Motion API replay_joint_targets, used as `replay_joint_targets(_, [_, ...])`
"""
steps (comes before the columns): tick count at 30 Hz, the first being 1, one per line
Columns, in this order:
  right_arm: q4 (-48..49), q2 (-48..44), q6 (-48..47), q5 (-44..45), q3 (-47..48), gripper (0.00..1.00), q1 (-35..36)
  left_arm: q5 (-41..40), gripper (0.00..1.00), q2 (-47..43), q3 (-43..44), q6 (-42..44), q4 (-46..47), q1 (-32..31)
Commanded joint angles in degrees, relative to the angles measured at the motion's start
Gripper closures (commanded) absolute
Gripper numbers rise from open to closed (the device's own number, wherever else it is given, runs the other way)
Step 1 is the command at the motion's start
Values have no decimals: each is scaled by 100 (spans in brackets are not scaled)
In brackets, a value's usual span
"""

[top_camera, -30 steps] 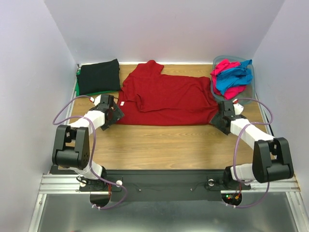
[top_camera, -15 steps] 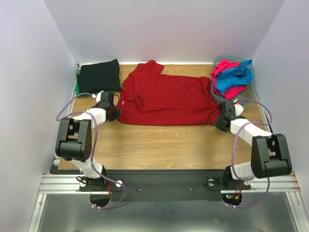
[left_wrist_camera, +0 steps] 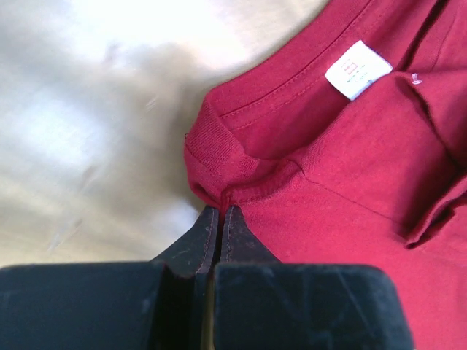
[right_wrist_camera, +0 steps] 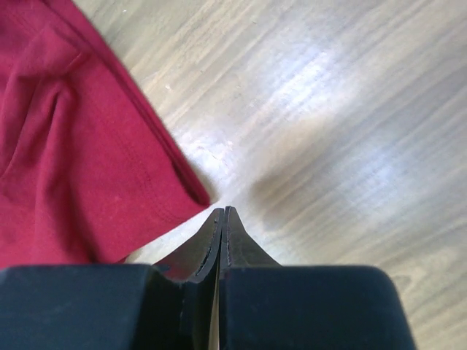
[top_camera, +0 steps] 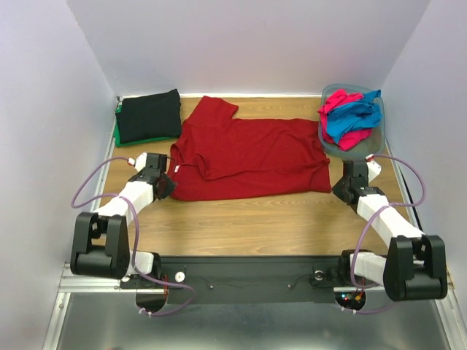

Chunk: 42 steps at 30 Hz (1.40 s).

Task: Fold and stack the t-shirts
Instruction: Fold the tshirt

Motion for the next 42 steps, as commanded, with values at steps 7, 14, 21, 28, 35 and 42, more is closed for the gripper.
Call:
replay_joint_targets(7, [-97,-297,15,-759,-37,80,-84,-92,100,-913,-721,-487,-602,10])
replay_joint_targets(14, [165,142,-100,-1059,86,55,-84,-118,100,-878,-747,-505,-585,10])
replay_joint_targets(21, [562,749,-38,-1252,271,50,-84,-127,100,-922,-774,-496,-576,10])
replay_joint_targets(28, [615,678,-100,-1288,209,50,-84,-144,100,-940,-739,-487,-593,10])
replay_joint_targets(35, [676,1109,-47,-1121,367,50,-84,-179,100,-931,-730,-496,-602,10])
replay_joint_targets(42, [861,1548,-38,-1033,420,61,-84,-206,100,-931,-721,-522,-628,10])
